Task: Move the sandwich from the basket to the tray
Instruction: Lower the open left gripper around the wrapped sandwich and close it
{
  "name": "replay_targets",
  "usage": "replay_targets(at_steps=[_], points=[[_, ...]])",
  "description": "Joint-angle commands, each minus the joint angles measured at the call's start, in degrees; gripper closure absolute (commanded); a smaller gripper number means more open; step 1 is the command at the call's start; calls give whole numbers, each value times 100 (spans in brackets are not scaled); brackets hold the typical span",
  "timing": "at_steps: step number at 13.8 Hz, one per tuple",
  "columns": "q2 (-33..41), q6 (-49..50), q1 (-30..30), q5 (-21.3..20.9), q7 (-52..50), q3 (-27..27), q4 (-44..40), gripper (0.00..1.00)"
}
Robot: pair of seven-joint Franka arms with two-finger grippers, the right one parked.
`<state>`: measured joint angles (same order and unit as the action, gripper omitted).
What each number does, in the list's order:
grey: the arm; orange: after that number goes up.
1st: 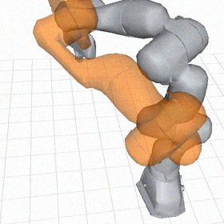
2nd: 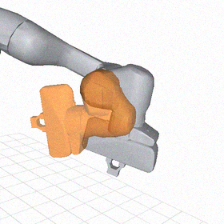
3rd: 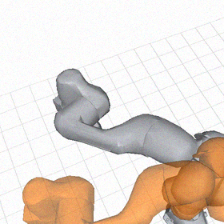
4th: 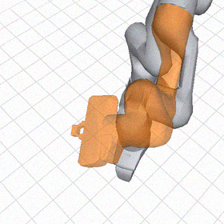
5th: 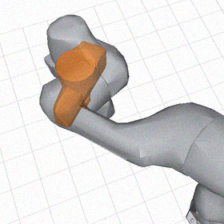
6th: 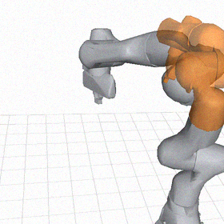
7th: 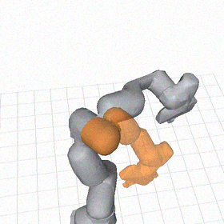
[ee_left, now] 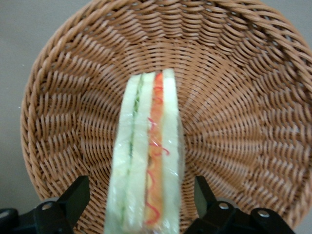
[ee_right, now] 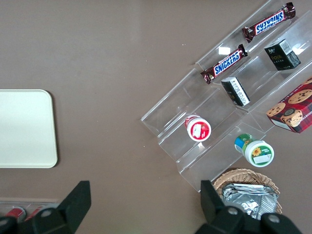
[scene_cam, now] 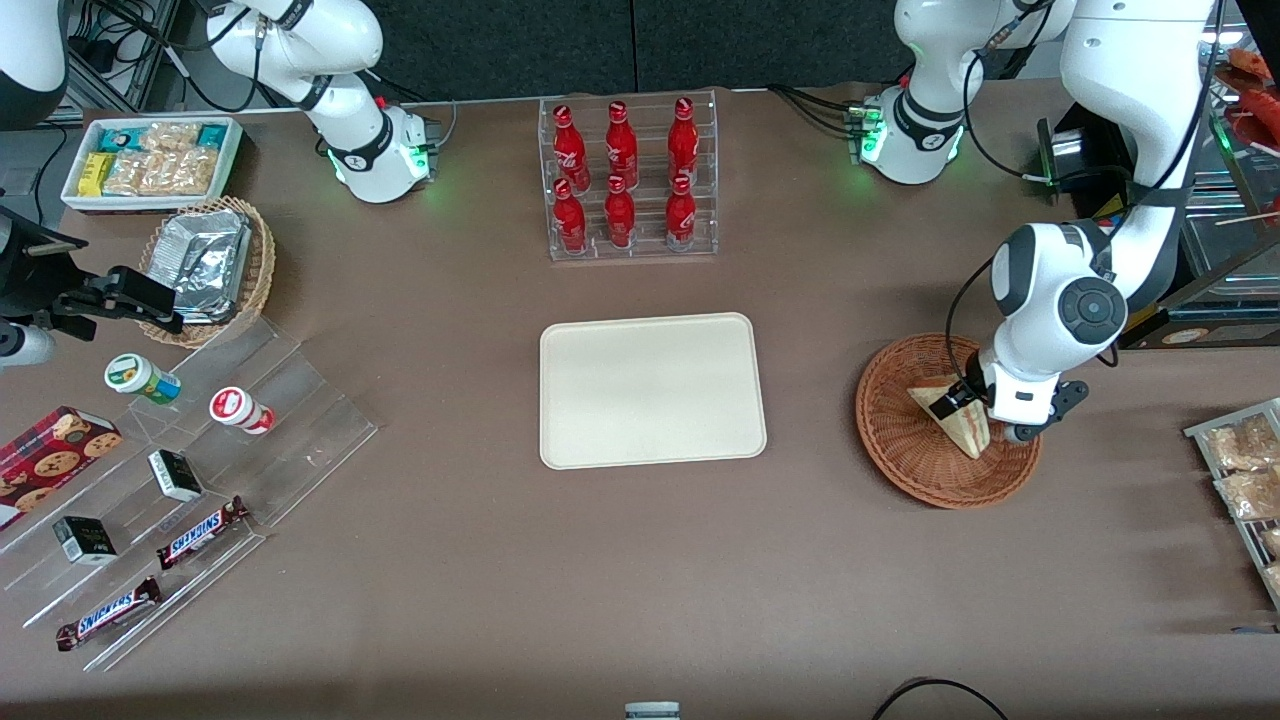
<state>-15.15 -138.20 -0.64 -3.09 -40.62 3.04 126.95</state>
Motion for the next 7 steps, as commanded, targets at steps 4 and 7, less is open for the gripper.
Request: replay_targets(at_steps=[4, 7], points=[[38, -41, -33, -121, -243, -93, 22, 100], [29, -14, -33, -104, -437, -84, -13, 100]])
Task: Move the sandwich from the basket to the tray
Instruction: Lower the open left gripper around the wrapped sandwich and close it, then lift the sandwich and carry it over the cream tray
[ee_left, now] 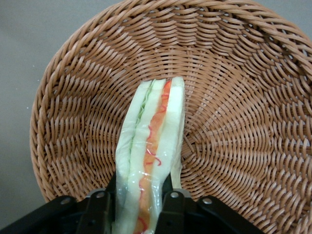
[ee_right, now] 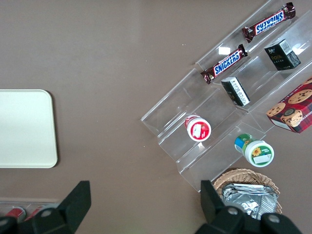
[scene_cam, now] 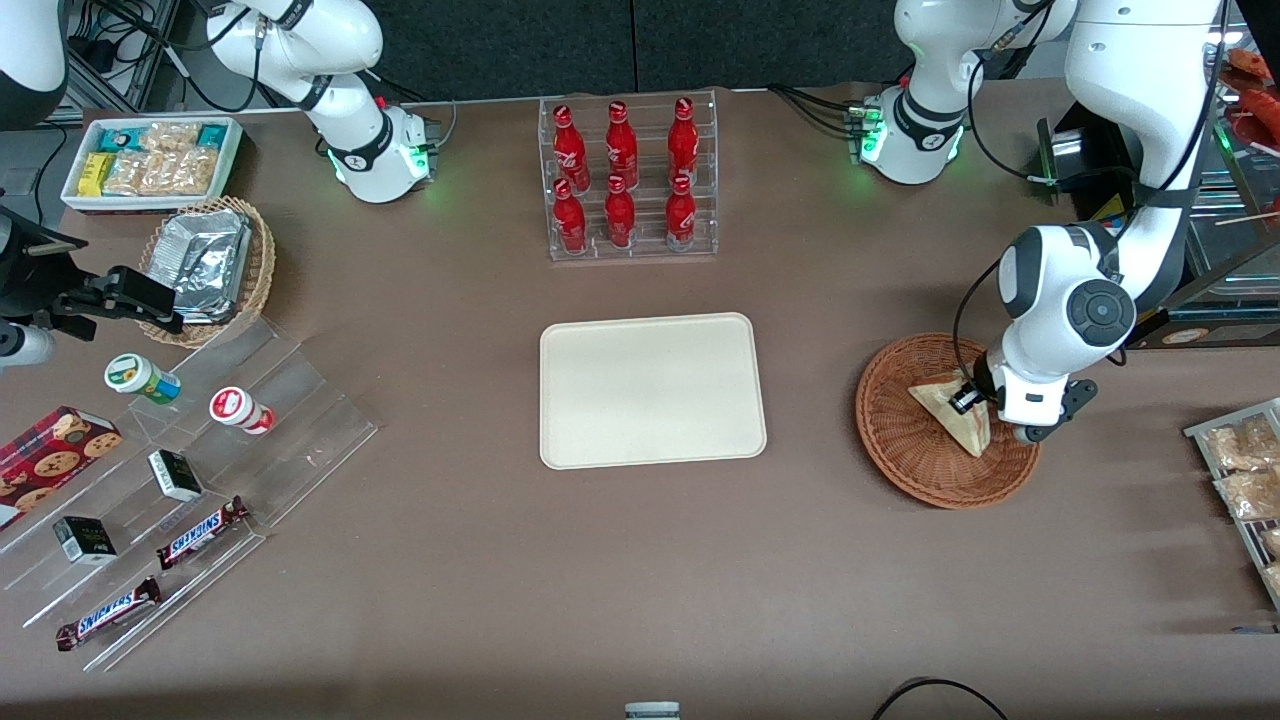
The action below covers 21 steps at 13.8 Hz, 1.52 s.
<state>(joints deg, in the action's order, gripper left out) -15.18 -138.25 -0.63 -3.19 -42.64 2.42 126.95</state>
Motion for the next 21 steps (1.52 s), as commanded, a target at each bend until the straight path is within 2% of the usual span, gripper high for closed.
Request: replay_targets(at_steps=[1, 5, 9, 14, 17, 21], points=[[33, 0, -33, -103, -253, -13, -47, 100], [24, 1016, -121, -94, -341, 30, -678, 100], [24, 2512, -770, -42, -394, 101, -1724, 100], [-116, 2540, -2237, 2, -815, 101, -2164, 100], [-520, 2488, -2923, -15, -842, 101, -2595, 100], [-1494, 2496, -3732, -33, -799, 101, -3666, 100]])
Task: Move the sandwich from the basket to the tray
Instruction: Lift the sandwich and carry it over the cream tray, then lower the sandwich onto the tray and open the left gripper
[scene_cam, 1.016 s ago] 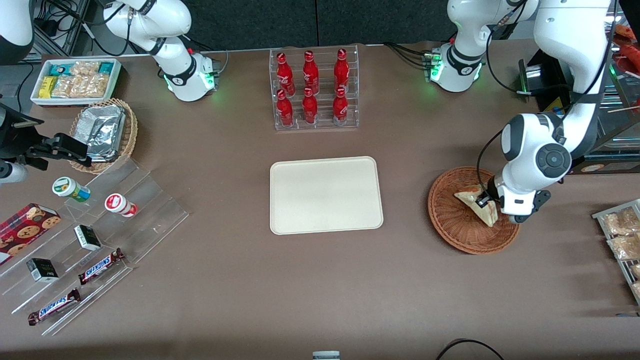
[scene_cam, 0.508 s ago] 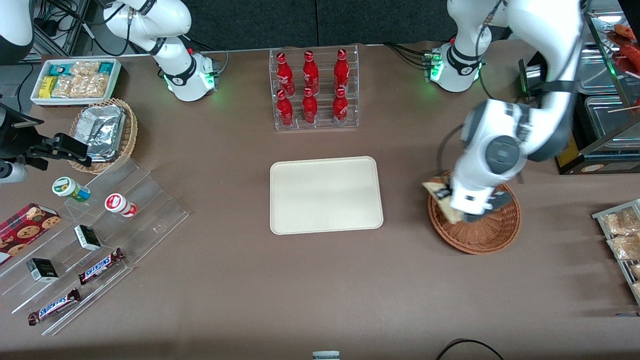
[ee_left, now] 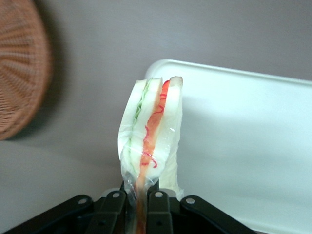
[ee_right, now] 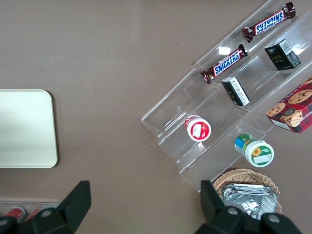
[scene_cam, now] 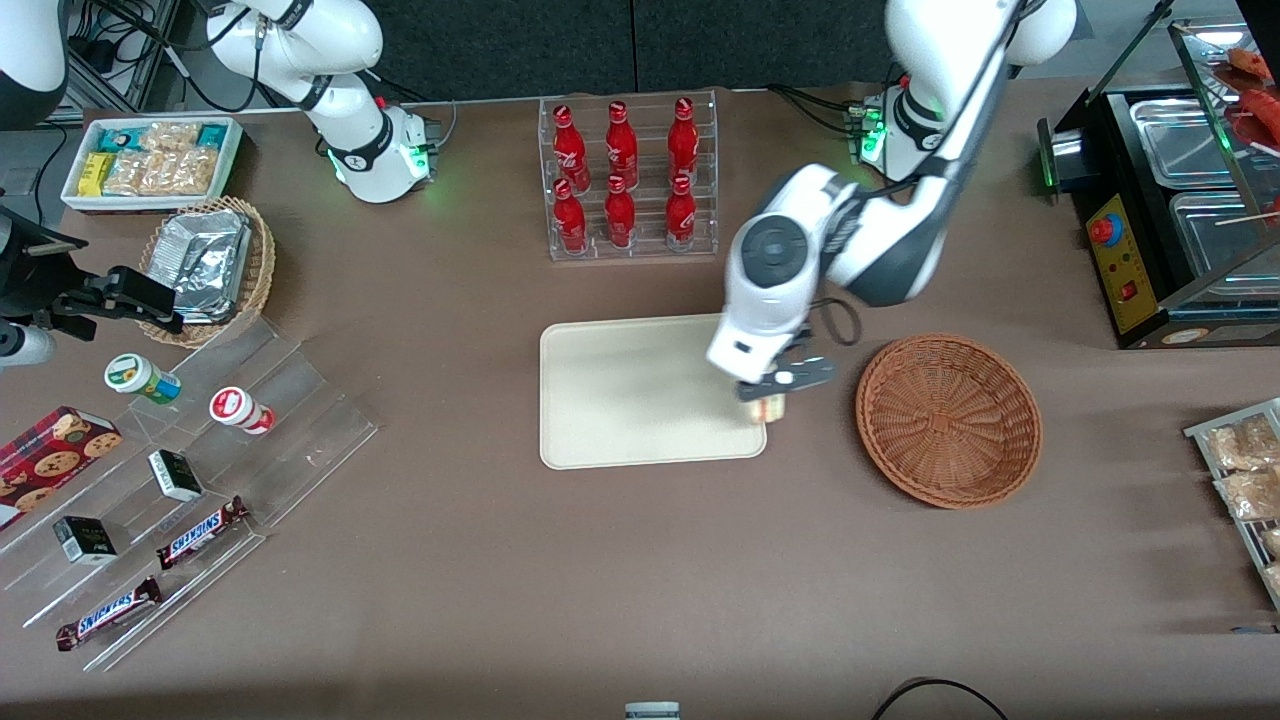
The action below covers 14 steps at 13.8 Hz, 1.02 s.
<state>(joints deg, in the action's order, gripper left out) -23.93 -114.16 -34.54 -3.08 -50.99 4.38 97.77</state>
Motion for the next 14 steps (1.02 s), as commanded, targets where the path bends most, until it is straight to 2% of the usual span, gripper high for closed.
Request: replay_targets(at_steps=[1, 3, 5, 10, 14], points=[[-804, 87, -482, -52, 97, -95, -985, 100], [-1208, 140, -720, -78, 124, -95, -1512, 100], [-1420, 158, -905, -78, 247, -104, -1681, 100], [-2088, 534, -1037, -87, 651, -95, -2322, 100], [-2256, 694, -1037, -78, 643, -104, -2490, 100]])
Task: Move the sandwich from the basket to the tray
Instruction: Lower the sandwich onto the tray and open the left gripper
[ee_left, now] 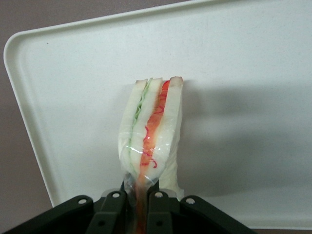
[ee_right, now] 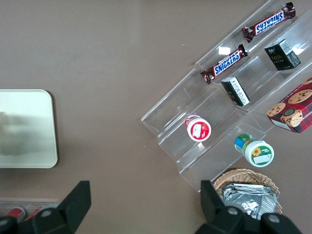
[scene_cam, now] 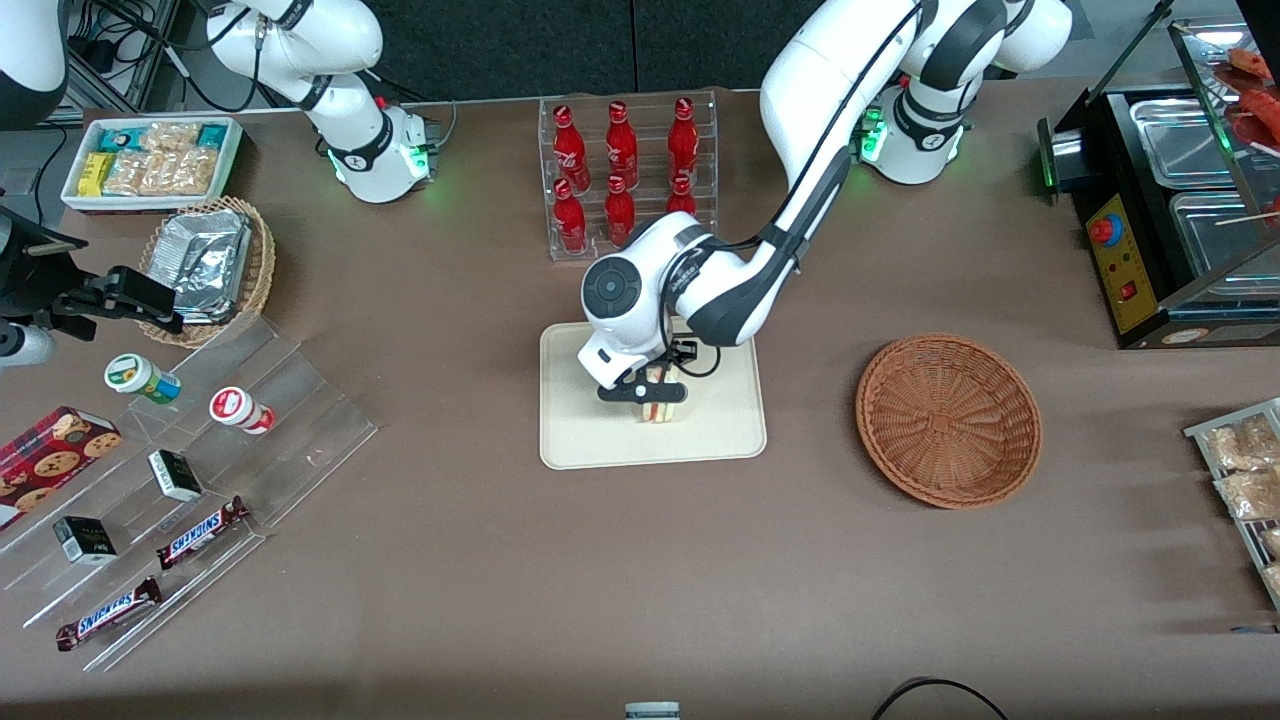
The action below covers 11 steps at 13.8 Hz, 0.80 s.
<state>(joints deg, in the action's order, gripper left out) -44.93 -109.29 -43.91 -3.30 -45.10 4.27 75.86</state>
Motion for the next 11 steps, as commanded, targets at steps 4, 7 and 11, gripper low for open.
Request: replay_targets(at_steps=[4, 7, 11], points=[[-253, 250, -100, -57, -130, -93, -370, 100], [-375, 416, -100, -57, -253, -102, -598, 100], [-473, 452, -100, -66, -315, -102, -696, 77]])
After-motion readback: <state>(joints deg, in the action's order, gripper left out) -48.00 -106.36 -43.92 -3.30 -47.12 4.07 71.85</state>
